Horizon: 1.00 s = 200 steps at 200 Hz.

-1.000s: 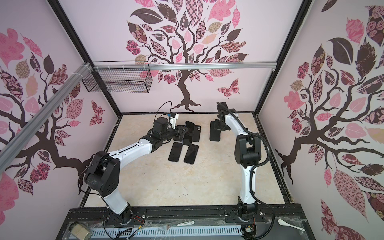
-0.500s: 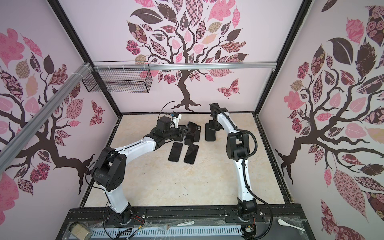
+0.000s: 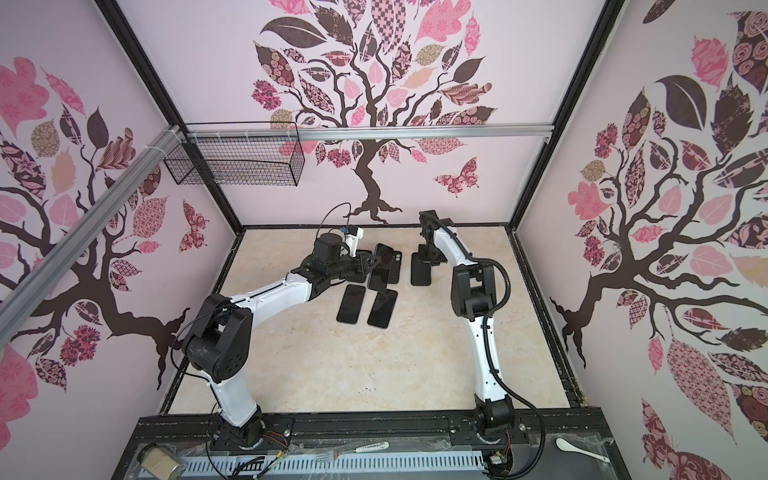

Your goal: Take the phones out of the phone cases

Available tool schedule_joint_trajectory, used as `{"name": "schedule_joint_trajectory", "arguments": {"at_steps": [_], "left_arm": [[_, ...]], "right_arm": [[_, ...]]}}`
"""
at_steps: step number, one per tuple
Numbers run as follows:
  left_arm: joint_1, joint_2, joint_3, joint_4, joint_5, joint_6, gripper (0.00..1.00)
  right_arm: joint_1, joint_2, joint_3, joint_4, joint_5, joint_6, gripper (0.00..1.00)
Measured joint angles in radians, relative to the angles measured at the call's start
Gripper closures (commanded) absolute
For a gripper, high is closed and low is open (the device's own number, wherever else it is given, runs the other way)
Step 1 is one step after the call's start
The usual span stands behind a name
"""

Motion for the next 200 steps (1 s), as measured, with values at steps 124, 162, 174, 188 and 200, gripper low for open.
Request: {"name": "schedule_joint_trajectory", "arguments": {"at_steps": [124,162,174,188,200], "left_arm": [[-0.055,-0.407,-0.303,0.066,-0.027,-0.064,1.0],[-0.087,-0.606,-0.473,0.096,-0.072,-0.129,1.0],[-0.092,-0.658,-0.525,0.112,-0.081,-0.159,1.0],[-0.094,-0.719,-0.589,0.134,-0.095,-0.202,1.0],[-0.096,-0.757,-0.627,0.153,-0.1,-0.234,1.0]], "right_arm": [[0.002,-0.682,-0.701,0.272,-0.126,0.144,0.44],[0.037,-1.01,-1.006,0.434,-0.253,0.214,0.4],[0.063,-1.089,-1.09,0.488,-0.305,0.237,0.37],[0.089,-1.183,-1.199,0.574,-0.379,0.267,0.29],[0.106,-1.268,-1.299,0.663,-0.443,0.307,0.21]]}}
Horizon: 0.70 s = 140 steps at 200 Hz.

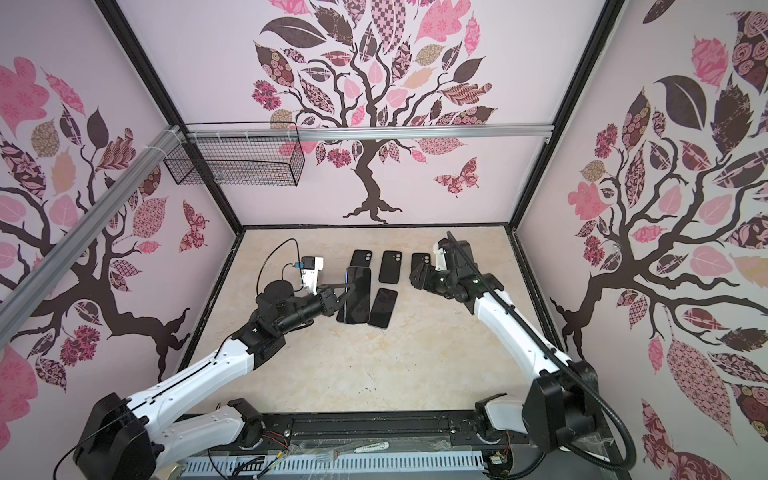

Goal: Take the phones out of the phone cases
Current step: 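Bring the right gripper to the blue phone held by the left gripper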

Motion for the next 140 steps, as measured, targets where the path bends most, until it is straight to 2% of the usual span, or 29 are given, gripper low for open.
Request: {"name": "schedule_joint_trajectory", "arguments": {"at_steps": [8,16,35,56,72,96,140], "left_arm": [[-0.002,-0.023,-0.021,0.012,-0.003,-0.023,1.0],[-0.003,-0.043,-0.038,0.024,-0.003,-0.044,1.0],[-0.004,-0.078,-0.07,0.056,0.002,-0.081,1.0],[-0.004,-0.088,-0.081,0.074,0.009,-0.106,1.0],[-0.005,-0.088,-0.081,0.076,0.013,-0.121,1.0],[-0.018,-0.088,-0.081,0.072,-0.005,-0.125,1.0],[-0.058,-0.08,-0.057,-0.033,-0.107,-0.119,1.0]], "right_arm": [[0.004,-0.061,-0.068,0.068,-0.04,0.021,0.06],[0.003,-0.119,-0.135,0.148,-0.086,0.043,0.01],[0.001,-0.208,-0.234,0.305,-0.201,0.101,0.01],[0.009,-0.21,-0.24,0.416,-0.335,0.139,0.02],[0.037,-0.212,-0.233,0.437,-0.377,0.127,0.03],[0.156,-0.208,-0.175,0.327,-0.301,0.048,0.03],[0.411,-0.142,-0.087,0.194,-0.002,-0.027,0.02]]}}
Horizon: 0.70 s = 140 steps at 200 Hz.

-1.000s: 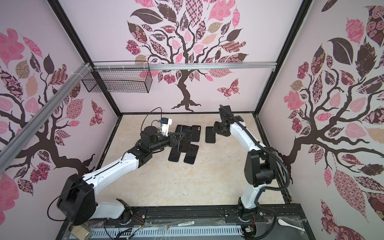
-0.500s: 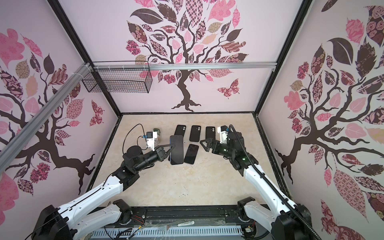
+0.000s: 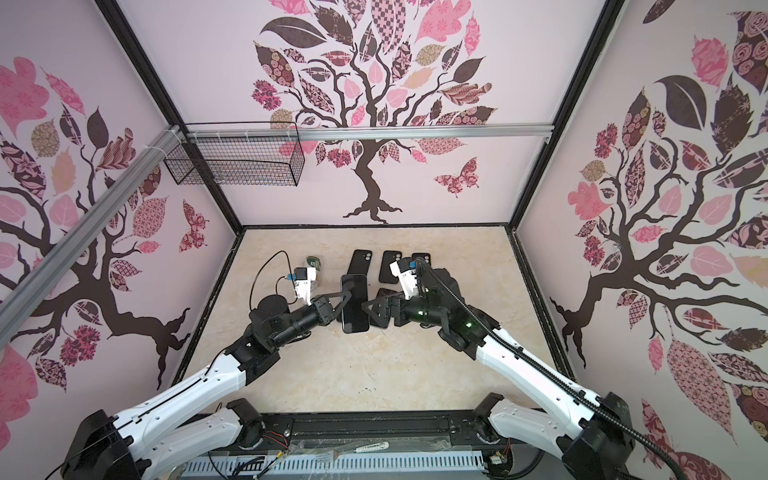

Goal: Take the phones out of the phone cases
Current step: 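Bring the right gripper to the blue phone held by the left gripper, then grasp the blue phone with the right gripper and open the left gripper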

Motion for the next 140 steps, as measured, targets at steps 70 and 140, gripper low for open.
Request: {"name": "schedule_joint_trajectory", "arguments": {"at_steps": [70,140], "left_arm": [[-0.056,0.008,0.079,-0.184,-0.19,0.001,1.0],[-0.07,0.01,0.082,-0.23,-0.27,0.0,1.0]], "right_arm": [[0.178,0.178,0.147,-0.107,0.27,0.011,0.03],[0.217,0.249,0.19,-0.115,0.287,0.035,0.1]]}}
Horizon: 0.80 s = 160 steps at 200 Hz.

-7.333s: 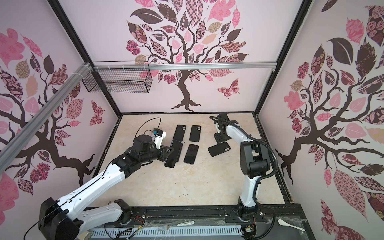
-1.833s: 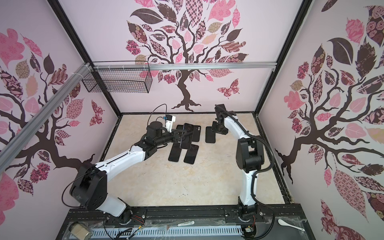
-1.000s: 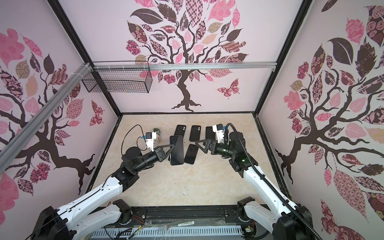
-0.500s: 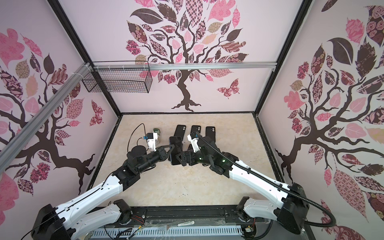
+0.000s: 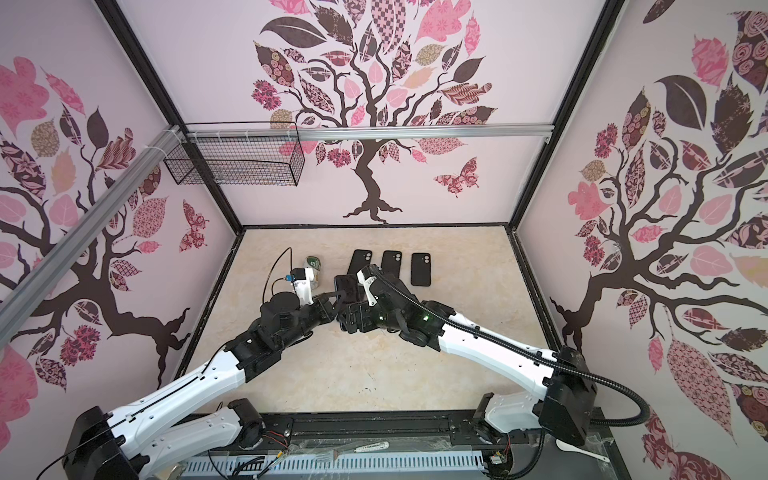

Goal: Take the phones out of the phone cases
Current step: 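Grasp the blue phone with the right gripper and open the left gripper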

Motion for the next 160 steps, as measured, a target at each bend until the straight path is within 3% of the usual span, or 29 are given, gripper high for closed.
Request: {"name": "schedule_joint_trajectory", "arguments": {"at_steps": [93,160], "left_arm": [[0.0,0.007,0.0,0.001,-0.011,-0.003,1.0],[0.002,0.007,0.0,-0.005,-0.032,-0.003,1.0]], "right_arm": [[0.003,0.105,0.061,-0.03,0.007,0.007,0.2],[0.003,0.131,0.089,-0.048,0.009,0.021,0.32]]}}
